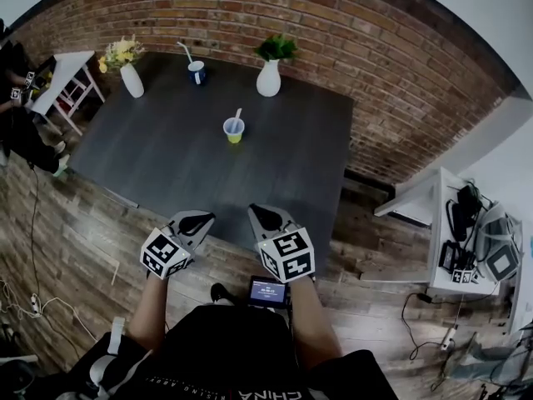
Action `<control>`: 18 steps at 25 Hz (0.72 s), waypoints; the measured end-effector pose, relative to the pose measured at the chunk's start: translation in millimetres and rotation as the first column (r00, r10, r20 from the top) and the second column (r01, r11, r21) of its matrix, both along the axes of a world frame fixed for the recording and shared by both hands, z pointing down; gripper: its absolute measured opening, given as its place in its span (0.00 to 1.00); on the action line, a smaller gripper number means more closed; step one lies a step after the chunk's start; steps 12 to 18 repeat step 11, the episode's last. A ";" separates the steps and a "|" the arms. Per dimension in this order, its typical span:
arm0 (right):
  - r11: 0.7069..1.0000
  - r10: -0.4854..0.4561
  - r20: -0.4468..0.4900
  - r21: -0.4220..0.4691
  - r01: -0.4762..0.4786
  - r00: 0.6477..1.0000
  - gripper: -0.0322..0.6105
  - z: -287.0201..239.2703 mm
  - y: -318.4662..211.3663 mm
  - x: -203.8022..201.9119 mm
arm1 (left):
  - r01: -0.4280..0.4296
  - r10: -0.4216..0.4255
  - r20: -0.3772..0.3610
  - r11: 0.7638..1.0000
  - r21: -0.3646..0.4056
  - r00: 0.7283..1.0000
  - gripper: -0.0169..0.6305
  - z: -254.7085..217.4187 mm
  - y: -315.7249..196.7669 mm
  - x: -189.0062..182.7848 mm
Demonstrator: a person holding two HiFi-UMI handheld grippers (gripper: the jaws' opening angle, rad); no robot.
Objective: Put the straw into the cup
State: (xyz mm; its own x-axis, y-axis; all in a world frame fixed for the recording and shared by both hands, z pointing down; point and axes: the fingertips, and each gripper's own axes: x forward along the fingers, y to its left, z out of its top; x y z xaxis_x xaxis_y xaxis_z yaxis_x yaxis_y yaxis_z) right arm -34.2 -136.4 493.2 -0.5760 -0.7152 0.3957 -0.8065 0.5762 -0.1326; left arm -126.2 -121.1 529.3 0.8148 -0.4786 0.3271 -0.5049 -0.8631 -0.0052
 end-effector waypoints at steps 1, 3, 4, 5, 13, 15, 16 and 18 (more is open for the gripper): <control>1.000 -0.010 0.000 0.004 0.010 1.000 0.06 -0.5 1.0 1.0 | -0.016 0.016 -0.009 1.000 0.000 1.000 0.03 -3.1 3.3 7.8; 1.000 -0.022 0.002 0.008 0.022 1.000 0.06 -2.1 1.8 3.5 | -0.039 0.039 -0.034 0.999 0.001 0.999 0.03 -11.0 8.4 19.3; 1.000 -0.027 0.004 0.010 0.027 1.000 0.06 -3.1 1.7 5.2 | -0.043 0.043 -0.039 0.999 0.002 0.998 0.03 -13.3 9.5 22.9; 0.999 -0.031 0.005 0.011 0.031 1.000 0.06 -3.9 1.4 7.3 | -0.043 0.043 -0.041 0.999 0.000 0.998 0.03 -14.7 9.8 25.5; 0.999 -0.045 0.006 0.010 0.045 0.999 0.06 -3.5 -0.7 18.7 | -0.042 0.042 -0.045 0.999 -0.001 0.998 0.03 -16.0 10.2 39.2; 0.999 -0.045 0.006 0.010 0.045 0.999 0.06 -3.5 -0.7 18.7 | -0.042 0.042 -0.045 0.999 -0.001 0.998 0.03 -16.0 10.2 39.2; 0.999 -0.045 0.006 0.010 0.045 0.999 0.06 -3.5 -0.7 18.7 | -0.042 0.042 -0.045 0.999 -0.001 0.998 0.03 -16.0 10.2 39.2; 0.999 -0.045 0.006 0.010 0.045 0.999 0.06 -3.5 -0.7 18.7 | -0.042 0.042 -0.045 0.999 -0.001 0.998 0.03 -16.0 10.2 39.2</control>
